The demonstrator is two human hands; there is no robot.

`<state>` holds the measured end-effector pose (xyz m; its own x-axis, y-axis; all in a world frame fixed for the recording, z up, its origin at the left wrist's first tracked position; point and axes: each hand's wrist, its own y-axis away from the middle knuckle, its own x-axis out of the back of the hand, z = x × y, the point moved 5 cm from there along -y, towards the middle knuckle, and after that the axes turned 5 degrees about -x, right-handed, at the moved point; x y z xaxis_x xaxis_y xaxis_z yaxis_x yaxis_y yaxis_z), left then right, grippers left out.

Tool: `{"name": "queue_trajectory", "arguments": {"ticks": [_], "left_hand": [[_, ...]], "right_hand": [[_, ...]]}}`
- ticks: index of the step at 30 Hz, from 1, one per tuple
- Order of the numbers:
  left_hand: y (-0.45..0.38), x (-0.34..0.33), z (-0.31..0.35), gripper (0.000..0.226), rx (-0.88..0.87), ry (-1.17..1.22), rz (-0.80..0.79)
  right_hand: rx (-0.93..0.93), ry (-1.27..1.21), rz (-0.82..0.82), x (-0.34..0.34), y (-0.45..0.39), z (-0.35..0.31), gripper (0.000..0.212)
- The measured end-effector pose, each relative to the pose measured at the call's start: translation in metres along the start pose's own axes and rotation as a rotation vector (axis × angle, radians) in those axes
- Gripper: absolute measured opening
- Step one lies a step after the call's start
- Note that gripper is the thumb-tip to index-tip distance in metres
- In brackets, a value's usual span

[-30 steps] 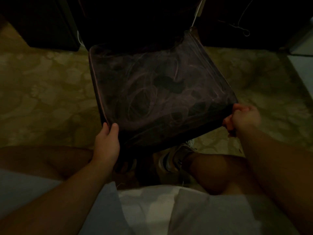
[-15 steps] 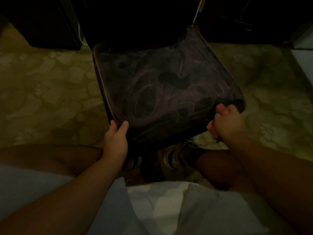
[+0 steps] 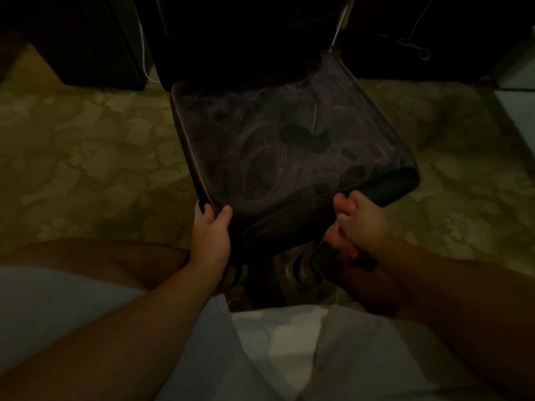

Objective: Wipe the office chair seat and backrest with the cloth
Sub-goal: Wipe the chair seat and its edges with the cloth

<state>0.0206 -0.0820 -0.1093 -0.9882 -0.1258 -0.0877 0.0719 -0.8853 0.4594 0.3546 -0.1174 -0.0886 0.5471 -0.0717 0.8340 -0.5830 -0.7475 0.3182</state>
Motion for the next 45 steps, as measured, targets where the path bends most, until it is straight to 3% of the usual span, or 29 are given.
{"name": "queue_trajectory", "arguments": {"ticks": [3, 6, 8, 11, 14, 17, 19, 22, 24, 25, 27, 28, 30, 32, 35, 36, 38, 41, 43, 45], "left_hand": [[-0.001, 0.003, 0.001, 0.069, 0.054, 0.059, 0.029], [-0.002, 0.004, -0.005, 0.071, 0.087, 0.101, 0.044], [-0.003, 0.001, -0.005, 0.070, 0.060, 0.100, 0.007], [-0.003, 0.001, -0.004, 0.071, 0.067, 0.091, -0.029], [-0.002, 0.003, 0.001, 0.057, 0.054, 0.088, -0.020], [-0.001, 0.004, -0.002, 0.034, 0.036, 0.056, -0.026], [0.001, 0.002, -0.007, 0.027, -0.002, -0.019, -0.067], [0.008, 0.000, -0.003, 0.029, -0.055, -0.068, -0.092], [0.010, 0.002, 0.001, 0.041, 0.014, 0.013, -0.056], [0.010, 0.002, 0.002, 0.041, 0.060, 0.041, -0.051], [0.010, 0.004, 0.001, 0.035, 0.128, 0.058, -0.035], [0.011, 0.006, 0.001, 0.033, 0.154, 0.061, -0.023], [0.012, 0.007, -0.002, 0.028, 0.195, 0.051, -0.024], [0.010, 0.008, -0.006, 0.031, 0.198, 0.037, -0.006], [0.016, 0.003, -0.003, 0.026, 0.205, 0.041, 0.020], [0.019, 0.000, -0.002, 0.024, 0.206, 0.054, 0.014], [0.025, -0.005, -0.001, 0.023, 0.220, 0.103, -0.023], [0.026, -0.009, -0.006, 0.020, 0.250, 0.140, -0.053], [0.029, -0.012, -0.006, 0.017, 0.242, 0.144, -0.039], [0.035, -0.017, -0.006, 0.024, 0.232, 0.140, -0.015]], "right_hand": [[0.022, -0.087, -0.001, 0.017, -0.002, -0.003, 0.014], [-0.115, -0.245, 0.146, 0.015, 0.004, -0.003, 0.011], [-0.085, -0.119, 0.199, 0.000, 0.015, -0.010, 0.006], [0.128, 0.138, 0.064, -0.028, 0.029, -0.015, 0.015], [0.105, 0.140, 0.035, -0.008, 0.018, -0.016, 0.012], [0.009, 0.156, 0.151, 0.012, 0.005, -0.017, 0.022], [0.090, 0.159, 0.183, 0.001, 0.021, -0.026, 0.004], [0.285, 0.253, 0.057, -0.035, 0.051, -0.042, 0.023], [0.443, 0.403, -0.055, -0.038, 0.058, -0.048, 0.016], [0.437, 0.417, -0.022, -0.025, 0.053, -0.051, 0.014], [0.279, 0.162, 0.039, -0.003, 0.044, -0.050, 0.015], [0.096, 0.010, 0.097, 0.004, 0.040, -0.044, 0.011], [-0.024, 0.010, 0.216, 0.005, 0.051, -0.052, 0.011], [0.181, 0.224, 0.204, -0.027, 0.070, -0.066, 0.016], [0.645, 0.445, -0.007, -0.078, 0.113, -0.083, 0.020], [0.717, 0.449, -0.017, -0.084, 0.112, -0.081, 0.019], [0.619, 0.281, 0.026, -0.065, 0.098, -0.076, 0.010], [0.211, 0.161, 0.214, -0.028, 0.066, -0.052, 0.018], [0.256, 0.212, 0.227, -0.030, 0.073, -0.060, 0.021], [0.482, 0.450, 0.044, -0.064, 0.100, -0.077, 0.013]]}}
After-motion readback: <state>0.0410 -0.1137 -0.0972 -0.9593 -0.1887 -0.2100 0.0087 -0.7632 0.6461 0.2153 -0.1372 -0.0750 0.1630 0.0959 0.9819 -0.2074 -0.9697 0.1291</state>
